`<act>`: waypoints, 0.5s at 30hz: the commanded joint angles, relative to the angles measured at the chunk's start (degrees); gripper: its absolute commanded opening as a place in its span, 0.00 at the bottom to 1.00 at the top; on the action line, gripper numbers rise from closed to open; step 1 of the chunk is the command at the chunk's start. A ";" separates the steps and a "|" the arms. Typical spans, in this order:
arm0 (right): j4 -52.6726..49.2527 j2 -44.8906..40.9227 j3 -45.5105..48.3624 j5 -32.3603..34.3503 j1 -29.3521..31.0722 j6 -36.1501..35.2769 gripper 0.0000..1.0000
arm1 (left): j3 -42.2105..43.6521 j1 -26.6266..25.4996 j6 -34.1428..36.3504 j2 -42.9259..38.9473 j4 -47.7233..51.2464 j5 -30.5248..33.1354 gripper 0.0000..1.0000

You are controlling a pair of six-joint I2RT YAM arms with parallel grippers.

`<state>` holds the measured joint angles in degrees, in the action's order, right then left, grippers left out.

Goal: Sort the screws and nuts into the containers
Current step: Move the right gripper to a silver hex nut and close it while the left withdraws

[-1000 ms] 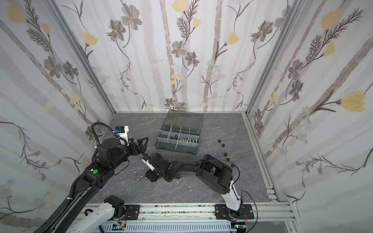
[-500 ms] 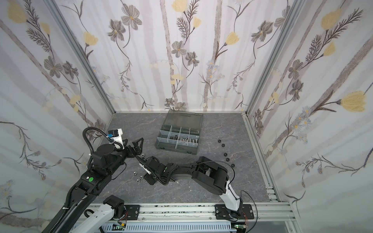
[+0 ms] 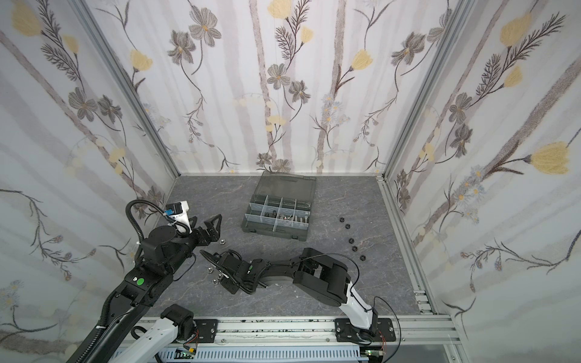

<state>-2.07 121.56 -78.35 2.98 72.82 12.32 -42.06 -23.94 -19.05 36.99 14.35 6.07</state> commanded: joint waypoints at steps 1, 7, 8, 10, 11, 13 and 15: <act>-1.62 0.60 -0.80 2.12 0.22 -0.93 0.38 | 0.24 0.04 0.50 -0.08 -1.34 0.97 1.00; -2.28 0.70 -1.02 2.81 0.23 -0.89 0.26 | 0.32 0.04 0.59 -0.08 -1.34 1.32 1.00; -2.30 0.74 -1.07 2.89 0.26 -0.89 0.25 | 0.32 0.01 0.59 -0.08 -1.35 1.31 1.00; -2.59 0.62 -1.02 3.34 0.28 -0.89 0.21 | 0.36 0.06 0.59 -0.08 -1.34 1.27 1.00; -2.68 0.50 -1.02 3.55 0.30 -0.85 0.20 | 0.32 0.07 0.51 -0.08 -1.26 1.39 1.00; -2.83 0.13 -0.98 4.03 0.31 -0.80 0.17 | 0.32 -0.01 0.50 -0.08 -1.25 1.53 1.00; -2.92 -0.19 -0.93 4.37 0.17 -0.66 0.15 | 0.32 0.04 0.59 -0.08 -1.25 1.58 1.00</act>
<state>-2.85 121.95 -79.07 5.54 73.12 11.90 -41.98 -23.94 -19.05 36.99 14.35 6.87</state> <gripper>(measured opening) 0.214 0.998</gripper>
